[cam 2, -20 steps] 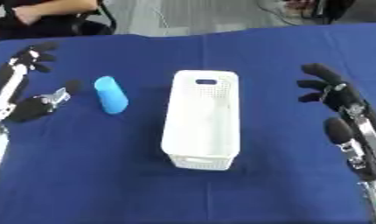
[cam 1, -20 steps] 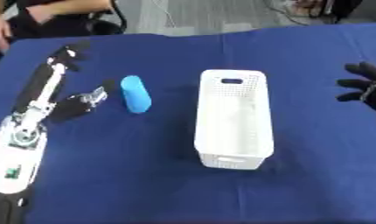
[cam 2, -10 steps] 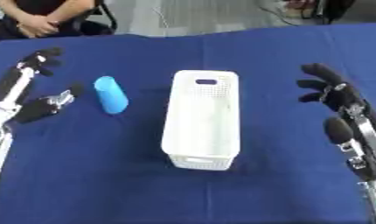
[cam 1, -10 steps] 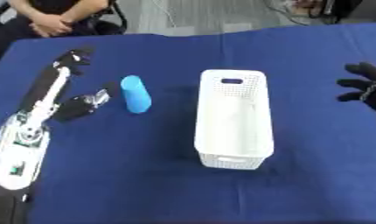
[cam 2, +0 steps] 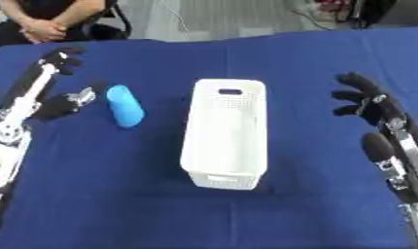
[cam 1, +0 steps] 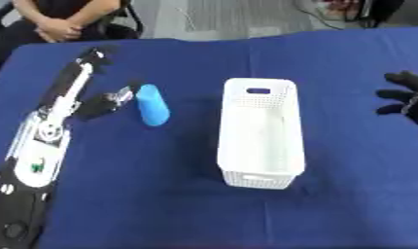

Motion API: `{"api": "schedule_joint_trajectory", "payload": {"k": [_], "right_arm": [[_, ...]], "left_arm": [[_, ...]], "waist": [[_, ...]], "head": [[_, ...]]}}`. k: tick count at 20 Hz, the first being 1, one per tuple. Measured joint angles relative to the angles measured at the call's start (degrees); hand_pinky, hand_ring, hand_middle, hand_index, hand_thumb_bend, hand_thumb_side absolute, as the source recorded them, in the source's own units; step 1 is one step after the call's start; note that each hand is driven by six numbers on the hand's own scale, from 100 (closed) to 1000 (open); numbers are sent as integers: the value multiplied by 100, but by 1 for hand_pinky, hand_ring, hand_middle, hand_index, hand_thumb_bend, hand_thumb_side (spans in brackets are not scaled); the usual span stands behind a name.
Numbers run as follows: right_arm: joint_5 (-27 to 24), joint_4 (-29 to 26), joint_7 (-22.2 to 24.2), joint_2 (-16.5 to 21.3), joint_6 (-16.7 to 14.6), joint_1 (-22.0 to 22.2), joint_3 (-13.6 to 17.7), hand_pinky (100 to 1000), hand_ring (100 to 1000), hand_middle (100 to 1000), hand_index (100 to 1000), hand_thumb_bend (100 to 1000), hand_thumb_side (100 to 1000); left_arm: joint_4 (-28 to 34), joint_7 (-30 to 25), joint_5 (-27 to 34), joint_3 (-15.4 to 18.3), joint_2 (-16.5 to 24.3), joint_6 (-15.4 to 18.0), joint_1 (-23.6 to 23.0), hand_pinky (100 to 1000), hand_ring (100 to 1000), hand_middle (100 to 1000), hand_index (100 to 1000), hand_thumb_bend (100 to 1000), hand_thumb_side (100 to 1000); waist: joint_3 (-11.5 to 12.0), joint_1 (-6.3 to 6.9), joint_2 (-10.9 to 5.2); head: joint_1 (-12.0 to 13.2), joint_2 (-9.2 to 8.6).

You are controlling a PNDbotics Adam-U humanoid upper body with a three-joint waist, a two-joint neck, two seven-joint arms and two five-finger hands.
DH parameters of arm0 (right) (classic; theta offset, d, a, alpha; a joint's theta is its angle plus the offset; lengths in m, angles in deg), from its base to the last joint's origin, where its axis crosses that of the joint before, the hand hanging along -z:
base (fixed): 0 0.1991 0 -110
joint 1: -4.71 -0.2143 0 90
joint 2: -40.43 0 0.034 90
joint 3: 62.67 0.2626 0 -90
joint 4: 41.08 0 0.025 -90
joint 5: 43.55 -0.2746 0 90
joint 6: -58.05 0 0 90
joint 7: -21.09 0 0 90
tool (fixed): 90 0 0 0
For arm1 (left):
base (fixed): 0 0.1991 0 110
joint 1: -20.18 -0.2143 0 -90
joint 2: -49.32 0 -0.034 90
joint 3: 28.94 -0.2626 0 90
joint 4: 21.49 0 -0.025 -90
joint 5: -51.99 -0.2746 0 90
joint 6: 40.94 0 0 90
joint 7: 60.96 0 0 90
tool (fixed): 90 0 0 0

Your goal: Pick up objects on the table and place them in the box.

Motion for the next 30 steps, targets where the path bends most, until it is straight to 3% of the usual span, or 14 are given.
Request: {"api": "schedule_joint_trajectory", "payload": {"k": [7, 16, 30], "right_arm": [[-4, 2, 18, 0, -13, 0, -31, 717, 844, 920, 1000, 567, 1000], [-38, 10, 52, -1, -25, 0, -39, 718, 844, 920, 1000, 566, 1000], [-41, 33, 79, -1, -25, 0, -65, 718, 844, 920, 1000, 568, 1000]], "left_arm": [[-1244, 154, -426, -126, 21, 264, 574, 776, 787, 894, 975, 1000, 748], [-2128, 202, -740, -296, 143, 465, 1040, 795, 790, 888, 981, 1000, 793], [-2709, 256, -1346, -506, 334, 731, 1434, 809, 793, 879, 988, 1000, 833]], "waist": [[-31, -5, 0], [-67, -6, -4], [-101, -5, -5]], "head": [[49, 0], [54, 0], [100, 0]]}}
